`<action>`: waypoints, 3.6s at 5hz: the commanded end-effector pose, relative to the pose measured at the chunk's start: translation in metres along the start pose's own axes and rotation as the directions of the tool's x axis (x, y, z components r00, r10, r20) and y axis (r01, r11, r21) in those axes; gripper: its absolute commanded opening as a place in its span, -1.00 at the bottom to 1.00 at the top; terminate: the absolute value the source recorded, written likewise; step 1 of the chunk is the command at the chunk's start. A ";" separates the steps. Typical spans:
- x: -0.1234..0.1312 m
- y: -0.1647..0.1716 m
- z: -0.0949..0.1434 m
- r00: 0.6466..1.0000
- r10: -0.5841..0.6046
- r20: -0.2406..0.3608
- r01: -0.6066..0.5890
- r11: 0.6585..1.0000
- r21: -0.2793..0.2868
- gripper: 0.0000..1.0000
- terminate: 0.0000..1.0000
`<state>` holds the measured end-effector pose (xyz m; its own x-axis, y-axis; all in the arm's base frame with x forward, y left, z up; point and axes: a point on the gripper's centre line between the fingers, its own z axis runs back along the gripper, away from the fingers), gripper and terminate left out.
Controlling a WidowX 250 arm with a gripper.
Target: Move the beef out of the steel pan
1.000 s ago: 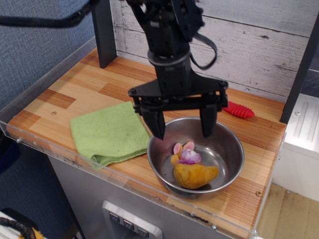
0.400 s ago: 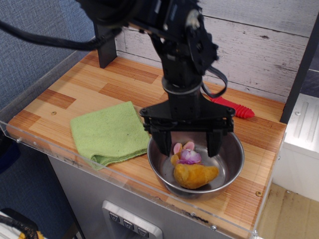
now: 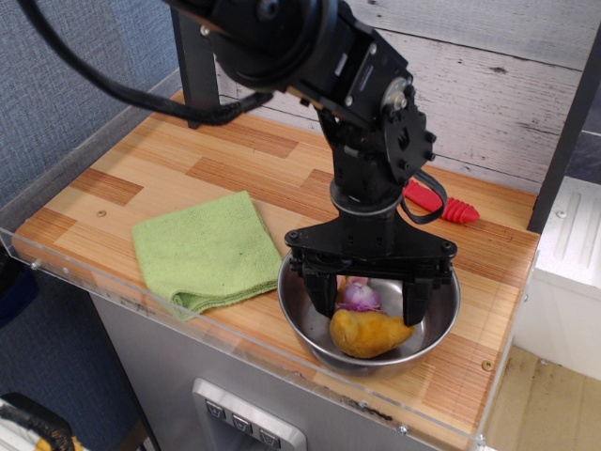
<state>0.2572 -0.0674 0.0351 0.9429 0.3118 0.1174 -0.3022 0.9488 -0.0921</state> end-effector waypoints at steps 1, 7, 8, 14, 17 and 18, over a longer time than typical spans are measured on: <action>0.000 0.006 -0.011 1.000 0.000 0.008 0.000 1.000 0.012 1.00 -1.00; 0.009 -0.001 0.047 0.995 -0.014 0.100 0.017 0.999 -0.036 -1.00 -1.00; 0.012 -0.001 0.070 0.991 -0.018 0.129 0.023 0.999 -0.041 -1.00 -1.00; 0.031 0.148 0.130 0.935 0.293 0.198 -0.287 0.956 -0.060 -1.00 -1.00; 0.048 0.220 0.100 0.884 0.425 0.197 -0.435 0.900 0.011 -1.00 -1.00; 0.050 0.239 0.089 0.870 0.457 0.187 -0.473 0.879 0.051 -1.00 -1.00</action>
<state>0.2239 0.1772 0.0935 0.6688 0.7171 0.1960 -0.7181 0.6914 -0.0793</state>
